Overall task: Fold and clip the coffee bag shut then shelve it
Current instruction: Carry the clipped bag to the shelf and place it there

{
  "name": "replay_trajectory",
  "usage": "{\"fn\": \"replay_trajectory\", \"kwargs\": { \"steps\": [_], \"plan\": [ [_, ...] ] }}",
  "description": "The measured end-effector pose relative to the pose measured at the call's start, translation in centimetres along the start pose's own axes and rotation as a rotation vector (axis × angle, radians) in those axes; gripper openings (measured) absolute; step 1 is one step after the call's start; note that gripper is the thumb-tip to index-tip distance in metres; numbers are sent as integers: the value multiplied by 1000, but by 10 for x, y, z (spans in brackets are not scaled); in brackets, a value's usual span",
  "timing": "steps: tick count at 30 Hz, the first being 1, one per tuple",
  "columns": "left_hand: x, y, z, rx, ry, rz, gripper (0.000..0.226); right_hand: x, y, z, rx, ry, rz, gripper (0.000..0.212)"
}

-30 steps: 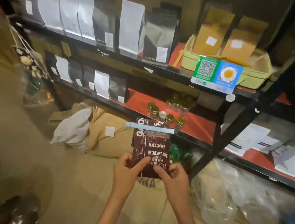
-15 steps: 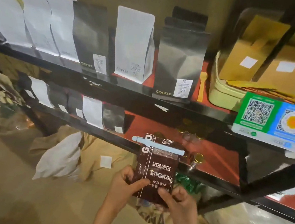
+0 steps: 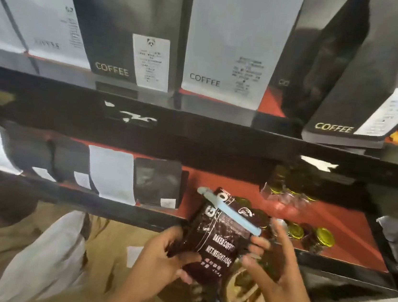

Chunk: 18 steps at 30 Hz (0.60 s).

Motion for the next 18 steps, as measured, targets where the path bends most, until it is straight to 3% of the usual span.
{"fn": "replay_trajectory", "kwargs": {
  "steps": [4, 6, 8, 10, 12, 14, 16, 18],
  "plan": [
    [34, 7, -4, -26, 6, -77, 18, 50, 30, -8, -58, 66, 41, 86],
    [48, -2, -6, 75, 160, -153, 17, 73, 40, -6, -68, 65, 62, 67],
    [65, -19, 13, 451, 242, -283, 23, 93, 49, -2, -71, 15, 150, 59],
    [87, -45, 44, 864, 87, -518, 33, 111, 53, 0, -54, -51, 222, 60],
    [114, -67, 71, 1076, -77, -623, 43, 132, 46, -3, -47, -116, 234, 59],
    [149, -74, 87, 1308, -23, -361, 55, 149, 37, -15, -75, -160, 226, 43],
    [177, -60, 86, 1371, 262, -68, 46, 160, 26, -28, -143, -177, 237, 32],
    [191, -46, 79, 1298, 441, -51, 30, 164, 15, -36, -198, -167, 245, 29]
  ]
}}
Point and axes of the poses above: each hand's wrist, its own x-axis towards the middle knuckle, its own z-axis out of the back of the hand, y = z × x, the point moved 4 cm from there along x, towards the middle knuckle, and after that the axes turned 9 degrees about -z, right-handed, at the moved point
